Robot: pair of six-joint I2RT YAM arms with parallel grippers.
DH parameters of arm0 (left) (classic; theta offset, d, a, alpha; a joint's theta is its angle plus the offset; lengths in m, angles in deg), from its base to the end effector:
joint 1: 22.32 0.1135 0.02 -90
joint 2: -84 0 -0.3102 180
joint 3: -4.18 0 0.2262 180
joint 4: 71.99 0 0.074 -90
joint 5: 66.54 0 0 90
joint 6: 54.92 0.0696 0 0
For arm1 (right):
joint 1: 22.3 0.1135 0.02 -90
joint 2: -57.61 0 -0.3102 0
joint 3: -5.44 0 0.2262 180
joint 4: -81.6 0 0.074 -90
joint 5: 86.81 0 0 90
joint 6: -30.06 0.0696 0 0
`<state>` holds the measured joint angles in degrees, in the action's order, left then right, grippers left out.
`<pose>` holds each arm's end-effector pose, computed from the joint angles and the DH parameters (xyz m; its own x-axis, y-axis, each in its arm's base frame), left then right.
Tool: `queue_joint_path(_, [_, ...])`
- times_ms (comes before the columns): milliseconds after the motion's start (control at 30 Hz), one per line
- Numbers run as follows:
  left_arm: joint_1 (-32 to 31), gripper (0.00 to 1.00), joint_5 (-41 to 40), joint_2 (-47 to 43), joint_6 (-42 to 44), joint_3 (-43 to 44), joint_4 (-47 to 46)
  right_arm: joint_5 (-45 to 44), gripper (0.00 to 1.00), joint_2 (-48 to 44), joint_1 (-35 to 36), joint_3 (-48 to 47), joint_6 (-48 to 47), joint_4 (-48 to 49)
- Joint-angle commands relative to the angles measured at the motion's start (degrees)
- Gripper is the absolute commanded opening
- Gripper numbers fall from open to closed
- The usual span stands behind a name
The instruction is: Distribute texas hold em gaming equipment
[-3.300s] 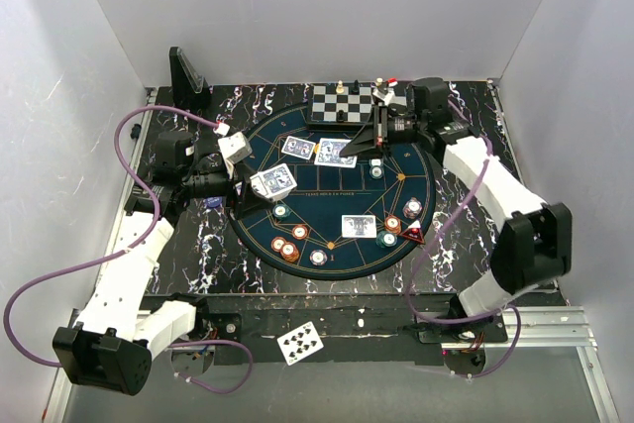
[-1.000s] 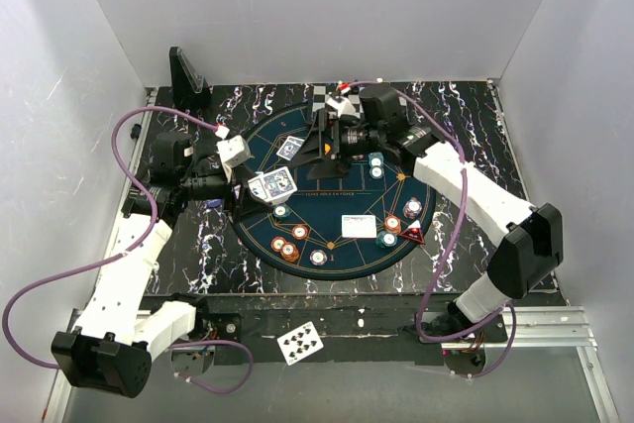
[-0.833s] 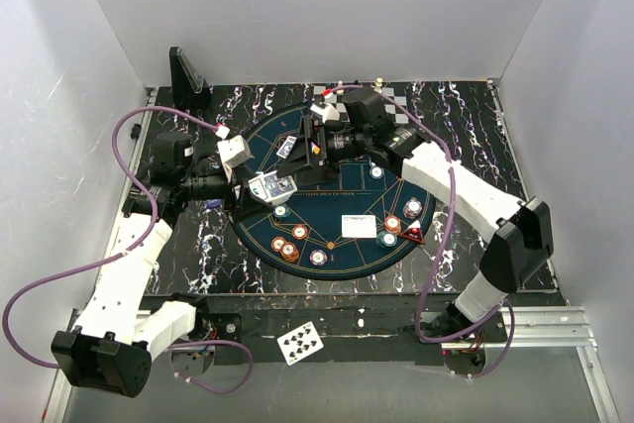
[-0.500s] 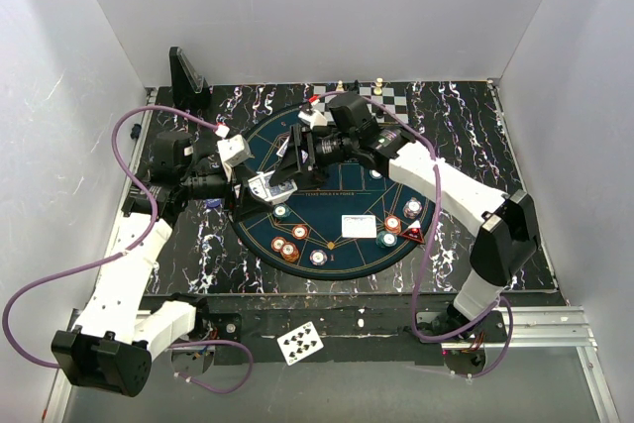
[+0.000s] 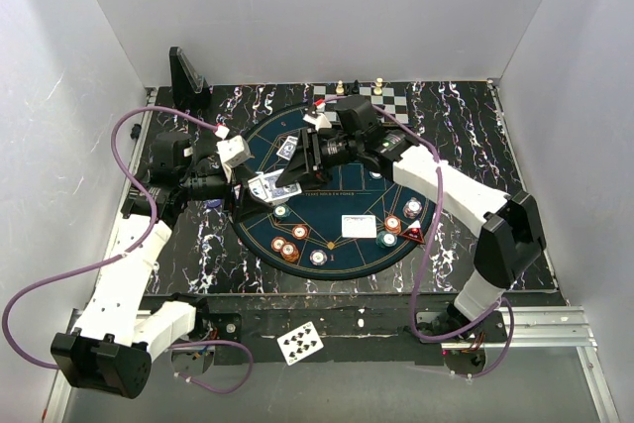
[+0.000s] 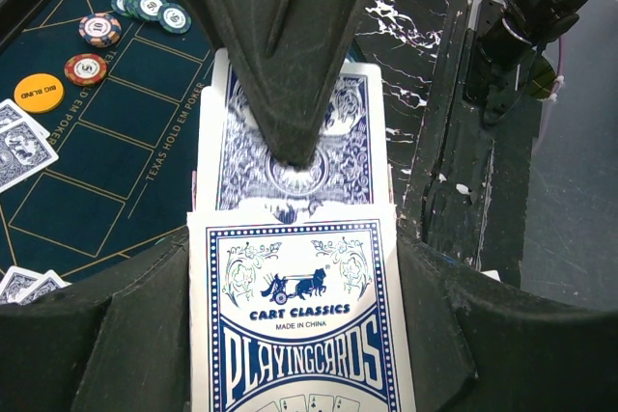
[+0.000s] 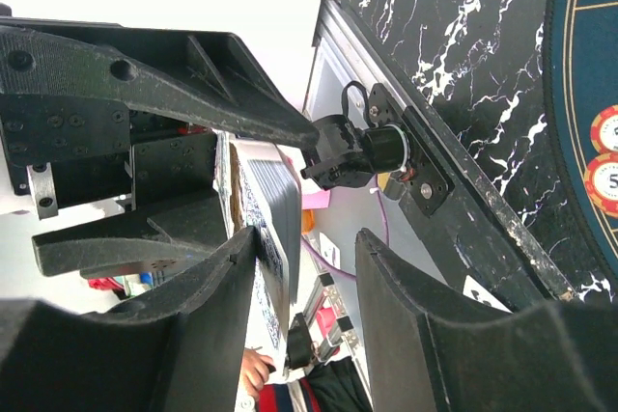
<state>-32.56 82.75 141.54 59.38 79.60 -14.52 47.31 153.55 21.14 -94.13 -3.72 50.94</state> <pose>0.1401 -0.0861 0.3749 -0.2659 0.2616 -0.9278 0.9351 0.3041 -0.1823 0.2486 0.3022 0.3800 -0.9680 -0.0949 -0.2323 -0.2505 0.3125 0.9163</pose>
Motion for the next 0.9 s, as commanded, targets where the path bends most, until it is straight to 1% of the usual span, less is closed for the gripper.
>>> queue_joint_path(0, [0.1, 0.00, 2.3, -2.0, -0.5, 0.8, -2.6, 0.4, 0.51, -4.5, -2.0, 4.2, 0.8, 1.7])
queue_joint_path(133, [0.1, 0.00, 2.3, -2.0, -1.0, 0.8, -3.2, 0.3, 0.51, -6.6, -2.7, 6.2, 0.9, 1.8])
queue_joint_path(233, [0.1, 0.00, 2.3, -1.8, -1.3, 0.8, -3.5, 1.1, 0.51, -6.9, -2.9, 6.0, 1.0, 1.2])
queue_joint_path(467, [0.2, 0.00, 2.1, -2.4, -1.3, -0.2, -3.9, 1.4, 0.47, -9.2, -3.5, 6.8, 0.6, 0.1])
queue_joint_path(600, [0.1, 0.00, 1.9, -2.7, -1.1, -0.6, -3.9, 2.4, 0.43, -10.8, -4.6, 9.0, 1.0, 0.2])
queue_joint_path(867, [0.1, 0.00, 1.9, -2.7, -1.4, -0.8, -4.5, 3.2, 0.40, -13.6, -5.7, 12.3, 2.7, 1.9])
